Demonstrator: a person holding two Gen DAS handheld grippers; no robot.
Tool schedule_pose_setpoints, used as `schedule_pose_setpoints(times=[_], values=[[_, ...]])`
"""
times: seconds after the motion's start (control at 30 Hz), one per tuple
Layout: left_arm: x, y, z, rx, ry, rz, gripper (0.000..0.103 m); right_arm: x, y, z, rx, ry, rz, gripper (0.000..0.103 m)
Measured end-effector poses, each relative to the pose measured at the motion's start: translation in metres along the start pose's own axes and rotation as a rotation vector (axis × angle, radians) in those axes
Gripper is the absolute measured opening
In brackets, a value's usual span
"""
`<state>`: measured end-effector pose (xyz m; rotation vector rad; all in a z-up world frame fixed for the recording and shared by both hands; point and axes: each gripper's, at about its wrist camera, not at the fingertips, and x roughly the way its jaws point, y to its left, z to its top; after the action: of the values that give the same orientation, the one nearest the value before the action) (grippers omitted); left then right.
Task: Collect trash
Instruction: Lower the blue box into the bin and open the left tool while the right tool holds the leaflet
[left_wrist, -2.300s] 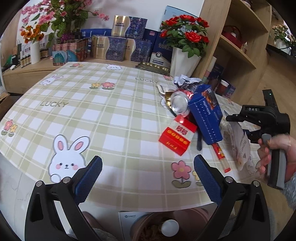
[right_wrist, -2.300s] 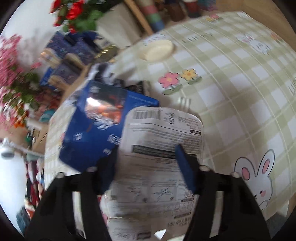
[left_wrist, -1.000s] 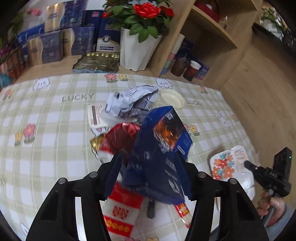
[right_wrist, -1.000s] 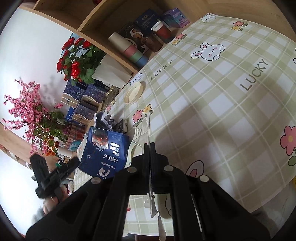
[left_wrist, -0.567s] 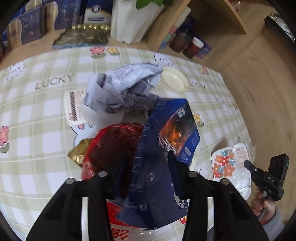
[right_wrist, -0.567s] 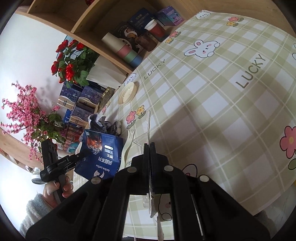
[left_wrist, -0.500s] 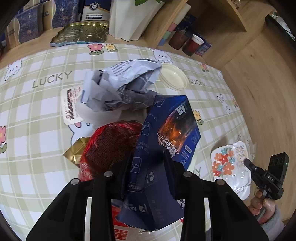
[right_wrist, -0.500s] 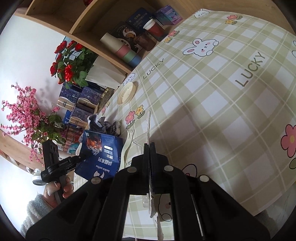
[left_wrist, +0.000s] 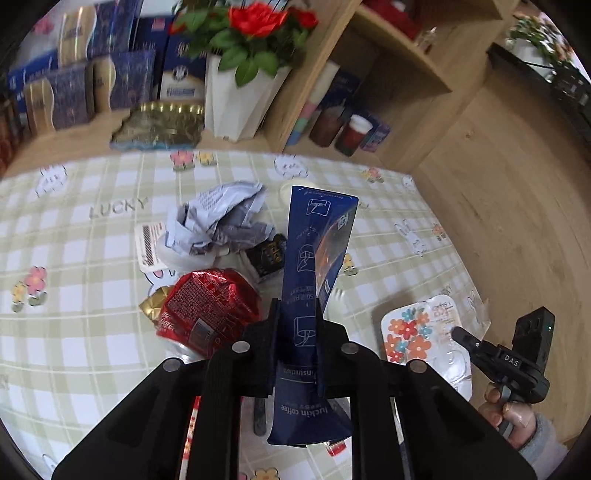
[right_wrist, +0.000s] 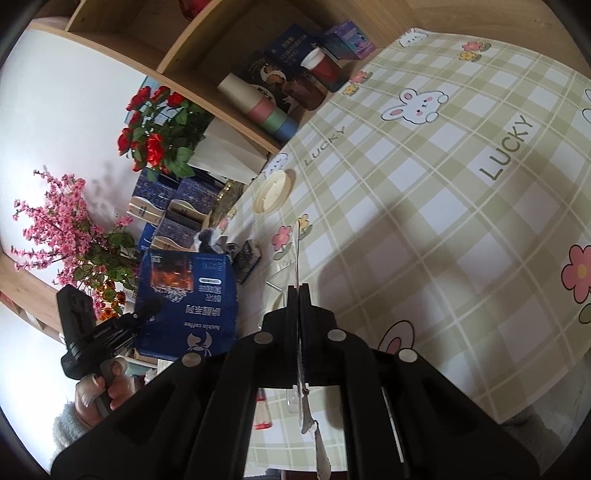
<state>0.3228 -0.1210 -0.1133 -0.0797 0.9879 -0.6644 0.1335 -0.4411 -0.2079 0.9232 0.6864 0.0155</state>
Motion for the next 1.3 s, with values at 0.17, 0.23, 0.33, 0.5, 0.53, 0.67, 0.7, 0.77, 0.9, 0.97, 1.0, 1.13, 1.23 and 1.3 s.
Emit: schedule_pose_setpoints(times=[0.17, 0.23, 0.33, 0.5, 0.53, 0.67, 0.7, 0.77, 0.9, 0.97, 1.0, 1.13, 1.23, 1.3], values=[[-0.046, -0.011, -0.016, 0.012, -0.067, 0.034, 0.015, -0.015, 0.015, -0.009, -0.021, -0.008, 0.022, 0.005], [-0.061, -0.013, -0.025, 0.013, -0.081, 0.038, 0.015, -0.022, 0.021, -0.013, -0.030, -0.011, 0.032, 0.005], [-0.087, -0.015, -0.043, 0.009, -0.103, 0.034, 0.015, -0.031, 0.030, -0.022, -0.043, -0.010, 0.046, 0.006], [-0.125, -0.020, -0.075, 0.014, -0.107, 0.018, 0.015, -0.043, 0.044, -0.042, -0.065, 0.003, 0.065, 0.006], [-0.132, -0.021, -0.083, 0.020, -0.109, 0.020, 0.015, -0.046, 0.047, -0.047, -0.069, 0.006, 0.069, 0.006], [-0.153, -0.022, -0.112, 0.015, -0.105, 0.020, 0.015, -0.055, 0.056, -0.066, -0.081, 0.018, 0.082, 0.006], [-0.158, -0.021, -0.121, 0.014, -0.102, 0.021, 0.015, -0.058, 0.059, -0.072, -0.087, 0.021, 0.083, 0.006], [-0.166, -0.021, -0.142, 0.014, -0.101, 0.028, 0.015, -0.063, 0.062, -0.083, -0.103, 0.024, 0.083, 0.005], [-0.175, -0.017, -0.183, -0.020, -0.093, 0.024, 0.015, -0.074, 0.064, -0.107, -0.124, 0.036, 0.080, 0.005], [-0.176, -0.017, -0.207, -0.032, -0.080, 0.029, 0.015, -0.077, 0.065, -0.116, -0.128, 0.042, 0.085, 0.006], [-0.175, -0.018, -0.215, -0.036, -0.074, 0.029, 0.015, -0.079, 0.065, -0.122, -0.134, 0.044, 0.090, 0.006], [-0.167, -0.017, -0.254, -0.054, -0.039, 0.035, 0.015, -0.082, 0.064, -0.146, -0.144, 0.062, 0.097, 0.005], [-0.157, -0.018, -0.280, -0.070, -0.005, 0.047, 0.015, -0.083, 0.059, -0.162, -0.131, 0.081, 0.104, 0.006], [-0.149, -0.020, -0.292, -0.062, 0.012, 0.066, 0.015, -0.085, 0.055, -0.169, -0.127, 0.088, 0.106, 0.006]])
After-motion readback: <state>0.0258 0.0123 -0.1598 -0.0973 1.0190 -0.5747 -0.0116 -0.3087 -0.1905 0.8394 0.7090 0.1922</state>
